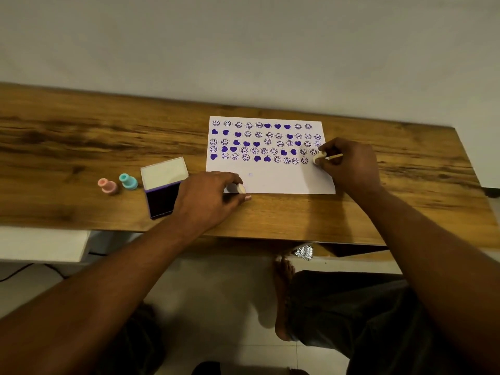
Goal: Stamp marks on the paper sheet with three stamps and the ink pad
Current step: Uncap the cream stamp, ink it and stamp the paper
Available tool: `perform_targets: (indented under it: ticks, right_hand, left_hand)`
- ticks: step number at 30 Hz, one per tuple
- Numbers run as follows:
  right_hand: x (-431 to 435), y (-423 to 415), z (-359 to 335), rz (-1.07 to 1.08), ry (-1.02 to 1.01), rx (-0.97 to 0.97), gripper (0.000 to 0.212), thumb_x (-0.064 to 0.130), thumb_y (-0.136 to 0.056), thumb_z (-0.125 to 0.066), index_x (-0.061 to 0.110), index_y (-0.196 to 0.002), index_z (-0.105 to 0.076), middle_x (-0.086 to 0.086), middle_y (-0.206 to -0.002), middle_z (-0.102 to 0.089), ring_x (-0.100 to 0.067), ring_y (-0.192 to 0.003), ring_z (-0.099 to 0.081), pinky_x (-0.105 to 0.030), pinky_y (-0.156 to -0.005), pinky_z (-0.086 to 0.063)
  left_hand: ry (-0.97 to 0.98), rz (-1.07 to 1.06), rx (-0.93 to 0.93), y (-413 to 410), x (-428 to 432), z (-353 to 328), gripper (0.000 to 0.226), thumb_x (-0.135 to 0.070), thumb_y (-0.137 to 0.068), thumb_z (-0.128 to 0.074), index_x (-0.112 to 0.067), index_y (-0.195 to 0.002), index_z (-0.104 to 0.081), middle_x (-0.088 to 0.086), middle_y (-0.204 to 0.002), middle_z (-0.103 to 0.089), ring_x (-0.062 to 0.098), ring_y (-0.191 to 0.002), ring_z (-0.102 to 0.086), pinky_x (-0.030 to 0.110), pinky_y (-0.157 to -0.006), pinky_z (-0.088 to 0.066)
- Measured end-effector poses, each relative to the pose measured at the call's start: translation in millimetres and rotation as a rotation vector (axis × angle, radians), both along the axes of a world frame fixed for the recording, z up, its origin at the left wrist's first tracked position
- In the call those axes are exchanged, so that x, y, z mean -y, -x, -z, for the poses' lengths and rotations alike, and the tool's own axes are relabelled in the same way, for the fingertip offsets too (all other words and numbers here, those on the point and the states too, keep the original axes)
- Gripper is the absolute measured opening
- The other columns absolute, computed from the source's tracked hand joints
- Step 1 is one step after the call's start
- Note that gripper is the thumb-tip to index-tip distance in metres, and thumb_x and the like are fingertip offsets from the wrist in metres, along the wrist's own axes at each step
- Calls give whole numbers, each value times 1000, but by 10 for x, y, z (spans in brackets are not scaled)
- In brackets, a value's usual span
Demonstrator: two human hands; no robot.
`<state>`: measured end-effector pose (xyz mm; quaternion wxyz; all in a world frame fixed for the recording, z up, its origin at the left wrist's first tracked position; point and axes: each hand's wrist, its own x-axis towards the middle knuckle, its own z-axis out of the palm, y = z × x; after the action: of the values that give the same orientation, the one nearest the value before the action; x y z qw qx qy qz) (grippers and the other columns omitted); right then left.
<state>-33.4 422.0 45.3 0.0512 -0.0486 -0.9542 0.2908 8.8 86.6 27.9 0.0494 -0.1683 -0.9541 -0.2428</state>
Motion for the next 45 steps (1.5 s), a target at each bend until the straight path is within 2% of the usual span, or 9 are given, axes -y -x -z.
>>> perform_targets:
  ticks: [9, 15, 21, 32, 35, 37, 39, 42, 45]
  right_hand:
    - [45, 34, -4, 6, -46, -4, 29, 34, -85, -85, 25, -110, -76, 5, -103, -79, -10, -80, -76, -35, -78, -60]
    - [62, 40, 3, 8, -92, -3, 29, 34, -85, -85, 23, -110, -77, 4, -104, -80, -12, -83, -77, -37, -81, -61]
    - [86, 51, 12, 11, -201, -28, 30, 36, -86, -83, 23, -111, -77, 2, -100, -80, -17, -88, -75, -27, -74, -52]
    - [159, 63, -6, 29, -310, -8, 27, 37, -88, -80, 25, -112, -74, 4, -104, -80, -24, -91, -73, -32, -74, -56]
    - [114, 86, -8, 87, -82, 57, 29, 33, -81, -88, 23, -106, -77, 3, -98, -79, -19, -86, -73, -33, -76, -58]
    - [68, 107, -32, 237, 215, 65, 32, 26, -76, -93, 19, -104, -79, -1, -96, -79, -17, -83, -73, -34, -77, -60]
    - [22, 129, -81, 392, 560, -2, 35, 20, -77, -92, 12, -108, -77, -6, -95, -78, -14, -73, -71, -31, -67, -59]
    - [-45, 151, -142, 511, 861, -18, 32, 22, -79, -91, 11, -105, -77, 1, -79, -71, -6, -55, -55, -22, -48, -39]
    - [-32, 171, -166, 550, 991, 54, 21, 20, -81, -89, 18, -97, -76, 1, -77, -65, -7, -55, -51, -23, -48, -33]
  left_hand:
    - [0, 10, -16, 1, -1, 5, 47, -63, -89, -71, -29, -122, -74, -6, -114, -79, 20, -104, -72, 28, -78, -45]
    - [-19, 3, -29, 0, -1, 20, 47, -62, -88, -72, -29, -122, -74, -8, -108, -79, 19, -99, -72, 27, -74, -42]
    - [-23, 3, -31, 5, -3, 33, 48, -63, -88, -72, -29, -122, -75, -8, -108, -79, 19, -100, -72, 27, -75, -42]
    - [25, -14, -13, -17, -15, 31, 44, -66, -88, -70, -33, -118, -74, -10, -112, -79, 18, -102, -72, 29, -72, -49]
    - [36, -18, -6, -16, -12, 33, 44, -66, -88, -69, -34, -118, -73, -10, -117, -78, 19, -105, -72, 31, -74, -52]
    - [37, -21, -16, -18, -19, 34, 46, -65, -88, -70, -33, -120, -74, -8, -115, -79, 20, -103, -73, 32, -74, -52]
    - [33, -25, -28, -10, -33, 30, 47, -64, -88, -71, -31, -122, -74, -8, -111, -79, 20, -100, -73, 30, -71, -48]
    - [22, -29, -44, 9, -53, 8, 48, -62, -88, -73, -28, -121, -75, -6, -105, -80, 20, -95, -74, 27, -69, -42]
    - [34, -22, -41, 7, -49, 0, 50, -63, -88, -72, -28, -123, -75, -6, -110, -80, 21, -98, -73, 27, -70, -43]
